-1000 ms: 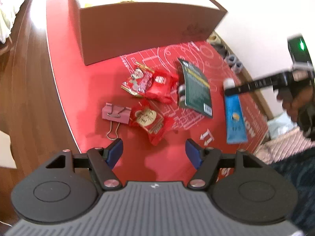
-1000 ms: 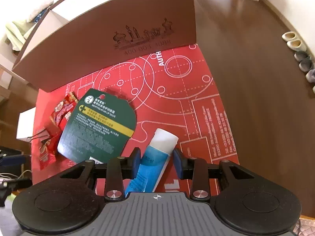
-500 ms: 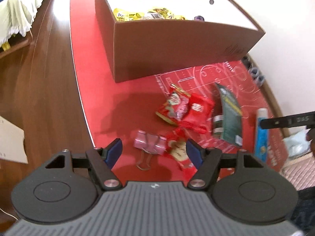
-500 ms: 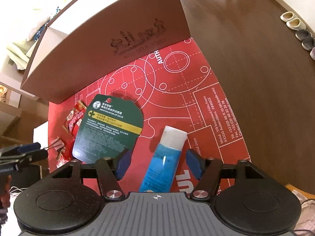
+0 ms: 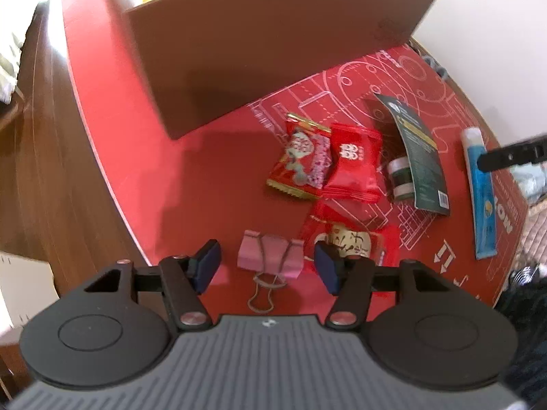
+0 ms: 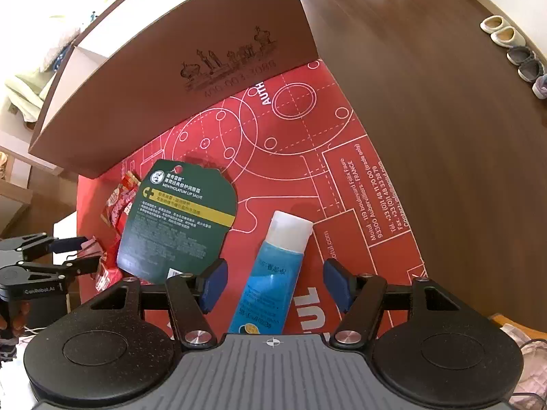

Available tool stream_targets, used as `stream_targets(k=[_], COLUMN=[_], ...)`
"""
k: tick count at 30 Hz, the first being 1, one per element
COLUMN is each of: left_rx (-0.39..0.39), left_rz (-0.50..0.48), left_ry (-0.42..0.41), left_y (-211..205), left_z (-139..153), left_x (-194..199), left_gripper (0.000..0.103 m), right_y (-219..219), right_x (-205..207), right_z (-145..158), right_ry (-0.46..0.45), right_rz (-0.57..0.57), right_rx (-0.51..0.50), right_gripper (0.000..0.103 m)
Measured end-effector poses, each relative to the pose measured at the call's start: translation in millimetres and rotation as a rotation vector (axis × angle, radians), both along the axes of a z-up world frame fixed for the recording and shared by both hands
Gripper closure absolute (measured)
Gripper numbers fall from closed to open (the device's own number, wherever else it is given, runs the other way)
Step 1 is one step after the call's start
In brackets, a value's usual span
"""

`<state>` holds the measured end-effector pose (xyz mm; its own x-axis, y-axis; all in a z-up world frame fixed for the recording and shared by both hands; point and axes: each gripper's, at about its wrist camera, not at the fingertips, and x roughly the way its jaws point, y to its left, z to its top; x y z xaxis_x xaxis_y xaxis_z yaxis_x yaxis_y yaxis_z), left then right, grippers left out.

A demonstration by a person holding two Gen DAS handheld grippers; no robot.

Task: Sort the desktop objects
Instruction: 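Grasp the pink binder clip with left tool while right tool grasps the blue tube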

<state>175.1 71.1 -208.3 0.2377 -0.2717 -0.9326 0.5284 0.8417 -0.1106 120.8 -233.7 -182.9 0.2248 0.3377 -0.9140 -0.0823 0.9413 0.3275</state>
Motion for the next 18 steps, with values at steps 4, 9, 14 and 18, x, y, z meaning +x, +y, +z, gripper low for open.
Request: stream_targets(k=[4, 9, 14, 18], left_rx=[0.009, 0.042, 0.064, 0.062], left_rz=[-0.018, -0.041, -0.065, -0.048], left_ry=[-0.015, -0.041, -0.047, -0.054], left_y=[-4.3, -4.0, -4.0, -1.5], left_z=[2.5, 2.3, 2.3, 2.4], left_x=[-1.6, -10.9, -18.2, -17.4], left_gripper=[0.068, 0.06, 0.055, 0.069], right_y=[2.0, 6.5, 9.2, 8.8], right_x=[0.8, 0.4, -0.7, -1.1], right_z=[0.7, 1.6, 1.8, 1.4], right_ry=[-0.004, -0.013, -0.017, -0.015], right_rz=[0.011, 0.034, 0.049, 0.047], right_rx=[-0.004, -0.008, -0.014, -0.014], right_gripper=[0.038, 0.038, 0.038, 0.038])
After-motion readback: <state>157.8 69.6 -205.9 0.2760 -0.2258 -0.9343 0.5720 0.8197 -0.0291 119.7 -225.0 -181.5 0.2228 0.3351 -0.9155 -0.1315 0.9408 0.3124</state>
